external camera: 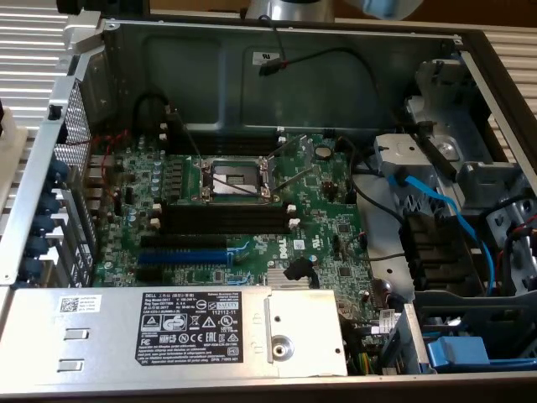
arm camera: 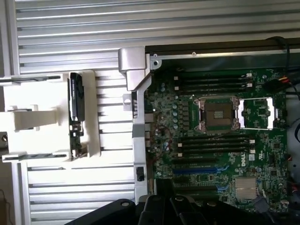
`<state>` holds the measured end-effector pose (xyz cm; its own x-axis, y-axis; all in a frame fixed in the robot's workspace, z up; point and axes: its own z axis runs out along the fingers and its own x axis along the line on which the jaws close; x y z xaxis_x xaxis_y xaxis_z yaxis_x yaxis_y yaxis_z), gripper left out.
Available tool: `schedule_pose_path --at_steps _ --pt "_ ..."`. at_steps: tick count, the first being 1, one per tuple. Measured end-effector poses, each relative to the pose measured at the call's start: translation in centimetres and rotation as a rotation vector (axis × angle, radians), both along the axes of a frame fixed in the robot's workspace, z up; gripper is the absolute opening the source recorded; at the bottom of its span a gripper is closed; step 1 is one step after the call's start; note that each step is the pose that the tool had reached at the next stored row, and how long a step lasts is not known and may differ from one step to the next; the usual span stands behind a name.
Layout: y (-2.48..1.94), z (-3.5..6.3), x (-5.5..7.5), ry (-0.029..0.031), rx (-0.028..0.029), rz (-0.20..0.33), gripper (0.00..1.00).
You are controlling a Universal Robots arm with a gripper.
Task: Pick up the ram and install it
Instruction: 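Reach for the ram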
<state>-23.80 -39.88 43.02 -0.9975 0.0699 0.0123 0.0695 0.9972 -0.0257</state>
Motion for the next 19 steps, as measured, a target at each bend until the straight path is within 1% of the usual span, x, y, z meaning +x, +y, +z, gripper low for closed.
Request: schedule_pose_path --at_steps 1,2,3,4,5,6,7,8,11,14,16,19 --pt "0.00 0.00 -0.4 -0.0021 -0.0001 0.000 0.10" --pt "0.00 0.00 -0.7 -0.0079 -0.0002 0.000 0.10" --pt "0.00 0.00 -1.0 -0.0164 -0.0002 0.000 0.10" --pt "0.00 -0.01 -1.2 -0.0269 -0.0001 0.000 0.10" --pt "0.00 -0.02 -1.4 -0.0411 -0.0002 0.000 0.10" --pt "0.00 -0.04 -1.7 -0.0566 -0.0001 0.000 0.10" --pt "0.00 -0.04 -1.9 -0.0699 -0.0001 0.000 0.10" --pt "0.00 -0.05 -2.2 -0.0785 -0.0001 0.000 0.10" --pt "-0.02 -0.11 -3.1 -0.0896 -0.0001 0.000 0.10" --pt "-0.02 -0.22 -4.2 -0.0981 -0.0002 0.000 0.10" --pt "-0.03 -0.31 -5.0 -0.1024 -0.0001 0.000 0.10" --pt "-0.03 -0.47 -6.3 -0.1053 -0.0001 0.000 0.10"
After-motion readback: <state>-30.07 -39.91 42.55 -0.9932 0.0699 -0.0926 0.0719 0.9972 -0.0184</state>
